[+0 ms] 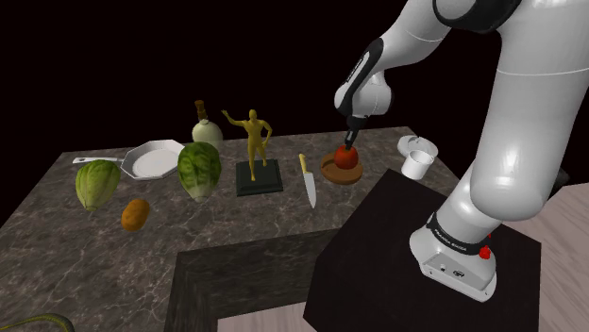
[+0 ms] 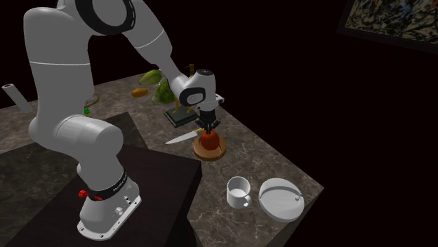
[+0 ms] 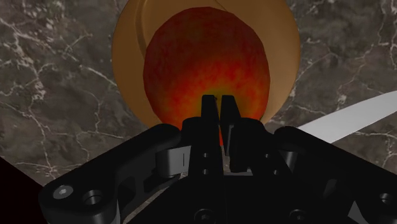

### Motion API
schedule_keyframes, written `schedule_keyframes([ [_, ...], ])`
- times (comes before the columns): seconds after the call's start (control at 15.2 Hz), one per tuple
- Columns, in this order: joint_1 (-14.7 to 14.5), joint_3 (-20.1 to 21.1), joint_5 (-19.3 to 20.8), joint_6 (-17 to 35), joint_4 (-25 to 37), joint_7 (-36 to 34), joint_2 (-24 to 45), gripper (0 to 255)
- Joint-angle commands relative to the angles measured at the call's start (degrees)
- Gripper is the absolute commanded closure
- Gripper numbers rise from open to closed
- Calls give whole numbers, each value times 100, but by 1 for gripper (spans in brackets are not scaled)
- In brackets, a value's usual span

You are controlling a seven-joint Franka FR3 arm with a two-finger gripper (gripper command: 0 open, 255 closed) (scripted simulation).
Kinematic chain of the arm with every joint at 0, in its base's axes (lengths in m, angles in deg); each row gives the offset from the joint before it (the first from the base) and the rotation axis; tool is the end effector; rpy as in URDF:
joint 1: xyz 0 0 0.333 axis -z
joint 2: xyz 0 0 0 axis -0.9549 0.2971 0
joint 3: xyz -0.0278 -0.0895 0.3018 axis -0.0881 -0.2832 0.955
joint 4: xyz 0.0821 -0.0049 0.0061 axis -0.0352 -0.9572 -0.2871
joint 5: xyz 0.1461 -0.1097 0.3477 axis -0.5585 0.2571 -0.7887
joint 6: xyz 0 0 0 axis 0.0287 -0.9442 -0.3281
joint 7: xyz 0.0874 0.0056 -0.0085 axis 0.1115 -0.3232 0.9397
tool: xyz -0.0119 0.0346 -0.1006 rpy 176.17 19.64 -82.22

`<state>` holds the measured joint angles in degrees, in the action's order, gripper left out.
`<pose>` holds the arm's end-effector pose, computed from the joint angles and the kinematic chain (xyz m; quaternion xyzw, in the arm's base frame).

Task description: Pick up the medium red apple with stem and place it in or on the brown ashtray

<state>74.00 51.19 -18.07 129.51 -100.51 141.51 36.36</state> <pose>0.4268 -0.2325 0.1831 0.9942 0.1063 0.0155 0.0007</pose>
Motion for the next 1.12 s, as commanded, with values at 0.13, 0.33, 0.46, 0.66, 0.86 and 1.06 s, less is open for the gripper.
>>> schedule_keyframes([
  [0.13, 17, 30, -40, 36, -7, 24, 27, 255],
  [0.33, 17, 30, -40, 36, -7, 24, 27, 255],
  [0.46, 17, 30, -40, 36, -7, 24, 27, 0],
  [0.66, 16, 30, -39, 36, -7, 24, 27, 0],
  [0.86, -114, -146, 186, -112, -56, -141, -186, 0],
  [1.06, -426, -586, 867, -548, -141, -631, -785, 0],
])
